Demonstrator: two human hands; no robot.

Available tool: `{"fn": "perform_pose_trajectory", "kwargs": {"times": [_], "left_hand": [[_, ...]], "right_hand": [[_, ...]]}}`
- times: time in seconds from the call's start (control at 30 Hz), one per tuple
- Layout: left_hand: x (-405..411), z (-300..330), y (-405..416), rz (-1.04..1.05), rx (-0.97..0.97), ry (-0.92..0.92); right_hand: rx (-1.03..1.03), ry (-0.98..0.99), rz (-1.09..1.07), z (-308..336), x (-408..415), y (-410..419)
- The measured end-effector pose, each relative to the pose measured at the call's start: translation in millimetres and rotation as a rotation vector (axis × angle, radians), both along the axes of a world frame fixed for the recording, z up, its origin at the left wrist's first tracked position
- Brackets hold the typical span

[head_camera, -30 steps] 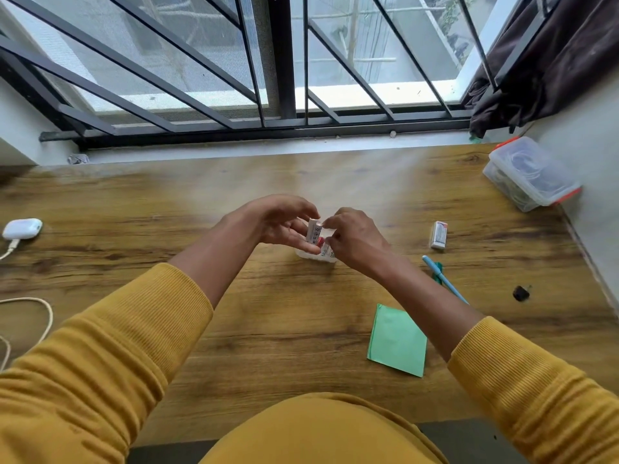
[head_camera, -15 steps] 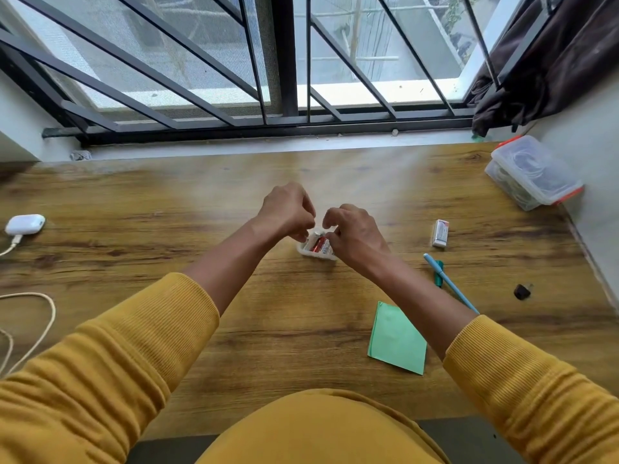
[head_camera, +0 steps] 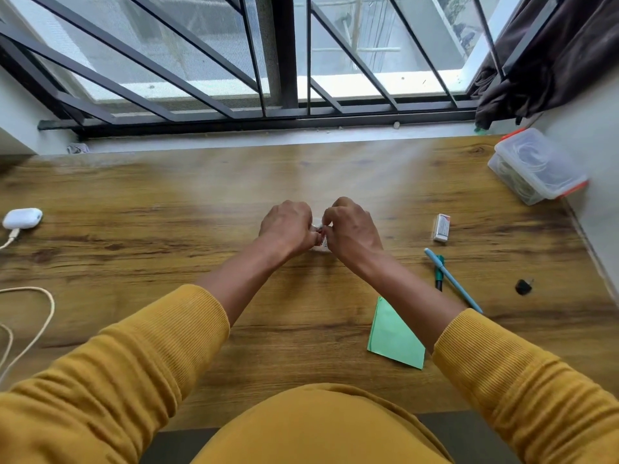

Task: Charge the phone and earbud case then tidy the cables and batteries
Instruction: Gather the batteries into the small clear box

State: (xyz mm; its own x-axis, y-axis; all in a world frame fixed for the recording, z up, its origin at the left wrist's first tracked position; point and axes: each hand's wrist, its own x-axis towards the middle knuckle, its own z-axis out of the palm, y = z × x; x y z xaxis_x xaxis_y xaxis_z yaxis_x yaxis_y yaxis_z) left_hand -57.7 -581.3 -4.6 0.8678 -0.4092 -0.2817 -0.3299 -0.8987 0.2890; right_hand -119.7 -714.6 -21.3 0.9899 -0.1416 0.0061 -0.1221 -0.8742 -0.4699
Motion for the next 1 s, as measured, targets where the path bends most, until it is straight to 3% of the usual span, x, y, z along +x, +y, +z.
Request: {"fn": "perform_pose_trajectory", "kwargs": {"times": [0.57, 1.0], "left_hand": [[10, 18, 0, -0.168, 0.107, 0.095], [7, 13, -1, 0.007, -0.077, 0.213]], "right_hand": [[0.015, -0.099, 0.008, -12, -9, 2], [-0.017, -0.072, 0.057, -13, -19, 1]]}}
